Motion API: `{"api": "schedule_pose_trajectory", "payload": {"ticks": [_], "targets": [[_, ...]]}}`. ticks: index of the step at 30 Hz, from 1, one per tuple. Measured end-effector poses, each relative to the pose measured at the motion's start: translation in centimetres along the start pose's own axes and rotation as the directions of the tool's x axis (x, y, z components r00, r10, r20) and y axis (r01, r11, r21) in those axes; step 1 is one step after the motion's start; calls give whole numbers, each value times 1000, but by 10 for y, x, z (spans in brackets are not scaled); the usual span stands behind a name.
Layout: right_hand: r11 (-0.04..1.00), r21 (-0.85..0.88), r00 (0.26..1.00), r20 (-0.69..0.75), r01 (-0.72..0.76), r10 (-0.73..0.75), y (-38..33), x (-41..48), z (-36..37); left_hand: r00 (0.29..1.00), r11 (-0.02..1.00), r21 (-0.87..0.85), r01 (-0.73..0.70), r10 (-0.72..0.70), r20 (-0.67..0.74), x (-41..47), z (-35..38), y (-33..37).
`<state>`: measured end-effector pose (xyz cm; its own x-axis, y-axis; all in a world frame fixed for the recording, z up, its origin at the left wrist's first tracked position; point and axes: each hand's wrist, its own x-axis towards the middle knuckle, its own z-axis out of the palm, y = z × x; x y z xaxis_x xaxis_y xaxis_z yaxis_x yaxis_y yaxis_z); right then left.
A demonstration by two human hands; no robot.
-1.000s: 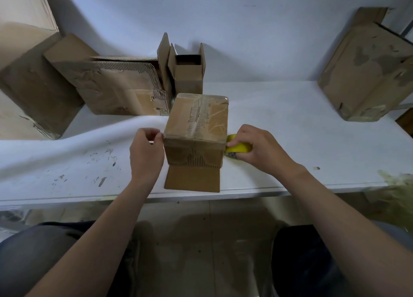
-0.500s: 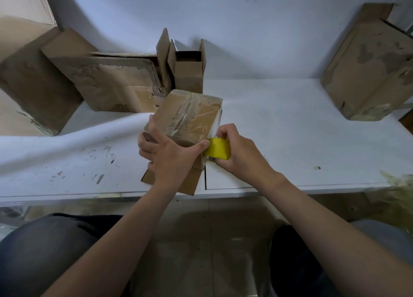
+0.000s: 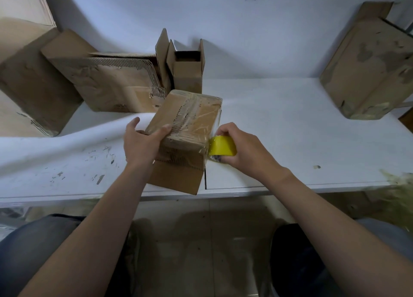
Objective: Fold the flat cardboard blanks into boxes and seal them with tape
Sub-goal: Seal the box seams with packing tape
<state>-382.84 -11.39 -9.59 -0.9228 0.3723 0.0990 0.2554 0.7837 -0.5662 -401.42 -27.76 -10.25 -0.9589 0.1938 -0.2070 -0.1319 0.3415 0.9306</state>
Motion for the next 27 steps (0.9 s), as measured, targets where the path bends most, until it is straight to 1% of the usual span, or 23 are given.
{"api": "schedule_pose_trajectory", "payload": {"ticks": [2, 4, 7, 10, 11, 13, 15, 16, 17, 18, 20, 22, 23, 25, 27], "targets": [[1000, -17, 1000, -1, 8, -8, 3, 1, -3, 1000, 998, -62, 6, -5, 27, 3, -6, 2], [999, -46, 1000, -9, 8, -8, 6, 1, -5, 1000, 997, -76, 2, 0, 28, 2, -9, 1], [997, -74, 999, -30, -22, 20, 13, 2, -10, 998, 998, -24, -53, 54, 44, -6, -9, -5], [999, -43, 1000, 16, -24, 24, 18, 2, -14, 993, 993, 36, -116, 115, 41, -13, -8, -9], [999, -31, 999, 46, -10, 12, 18, 1, -14, 989, 985, 88, -146, 144, 31, -16, -9, -9], [1000, 8, 997, 73, -5, 5, 15, 0, -14, 975, 943, 253, -218, 219, 24, -20, -11, -8], [992, 105, 997, 11, -71, 70, 9, 0, -16, 957, 868, 409, -281, 287, 47, -26, -12, -5], [983, 148, 992, -48, -109, 117, 7, 2, -17, 947, 830, 462, -311, 311, 78, -29, -11, -4], [978, 152, 980, -111, -145, 163, 4, 4, -17, 940, 801, 496, -336, 318, 124, -33, -8, -3], [978, 107, 966, -164, -181, 197, 1, 6, -17, 936, 778, 520, -352, 304, 179, -37, -2, -3], [968, -66, 949, -222, -243, 223, -4, 10, -14, 931, 755, 549, -359, 245, 272, -46, 12, -3], [936, -233, 950, -230, -265, 212, -8, 13, -10, 932, 766, 541, -347, 216, 292, -49, 22, -2], [923, -275, 952, -219, -269, 212, -8, 14, -8, 934, 767, 542, -343, 214, 287, -48, 24, -2], [928, -263, 956, -198, -263, 214, -7, 16, -9, 934, 760, 554, -341, 208, 290, -42, 23, -2], [948, -198, 959, -187, -247, 211, -5, 14, -11, 928, 765, 538, -353, 216, 302, -37, 19, -2]]}}
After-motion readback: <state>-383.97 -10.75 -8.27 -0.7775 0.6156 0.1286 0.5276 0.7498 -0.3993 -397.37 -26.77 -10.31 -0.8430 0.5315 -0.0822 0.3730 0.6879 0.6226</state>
